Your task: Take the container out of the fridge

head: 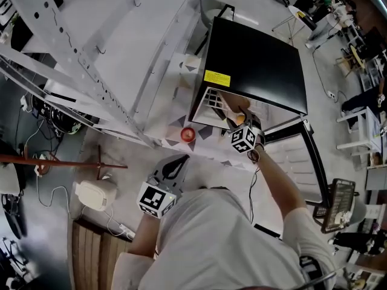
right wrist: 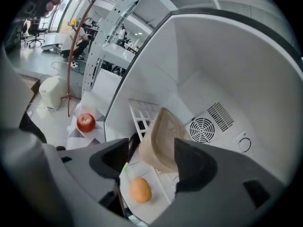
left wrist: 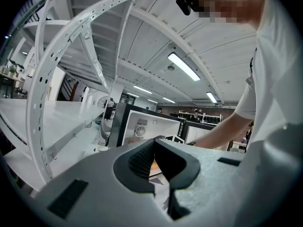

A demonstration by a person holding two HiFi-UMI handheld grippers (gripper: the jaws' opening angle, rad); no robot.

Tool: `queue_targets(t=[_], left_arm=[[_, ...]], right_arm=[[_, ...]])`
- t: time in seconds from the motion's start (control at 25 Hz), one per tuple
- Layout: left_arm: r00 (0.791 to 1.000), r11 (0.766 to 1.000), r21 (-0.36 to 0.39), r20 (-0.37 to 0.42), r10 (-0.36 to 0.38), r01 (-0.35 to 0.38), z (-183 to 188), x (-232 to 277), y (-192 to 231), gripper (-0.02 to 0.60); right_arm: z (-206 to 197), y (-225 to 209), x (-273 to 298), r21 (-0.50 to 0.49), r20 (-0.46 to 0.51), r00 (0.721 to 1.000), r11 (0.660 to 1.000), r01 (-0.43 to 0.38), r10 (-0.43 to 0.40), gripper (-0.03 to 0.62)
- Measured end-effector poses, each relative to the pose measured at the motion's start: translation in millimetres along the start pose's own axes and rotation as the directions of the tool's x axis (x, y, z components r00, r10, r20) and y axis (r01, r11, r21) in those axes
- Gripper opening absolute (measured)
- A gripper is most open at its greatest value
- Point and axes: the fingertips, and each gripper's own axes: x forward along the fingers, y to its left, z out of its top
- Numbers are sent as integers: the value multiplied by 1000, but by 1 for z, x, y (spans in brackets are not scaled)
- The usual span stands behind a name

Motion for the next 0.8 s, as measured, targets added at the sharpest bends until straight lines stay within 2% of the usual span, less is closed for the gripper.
queue_targets(t=[0.32,0.52,0.64,0.8], left_arm=[[999,999,-11,-8,36,-36,-1,-12,16,5],[999,999,-17,-13,44,-44,-2,-17,21,5],[999,999,-16,-18,41,-41,-3,-19,23,5],[1000,1000,-16,-21,23,-24,-2,-20,24,5]], right_arm=[[-18,-5,38,-135,-112,993,990,31,-46,347],[-22,-8,43,-212,-121,989,975,60,-88,308],[-20,-7,41,-214,-114,990,975,61,-87,296],[-14,-6,30,-168,-86,993,984,66,-81,285]])
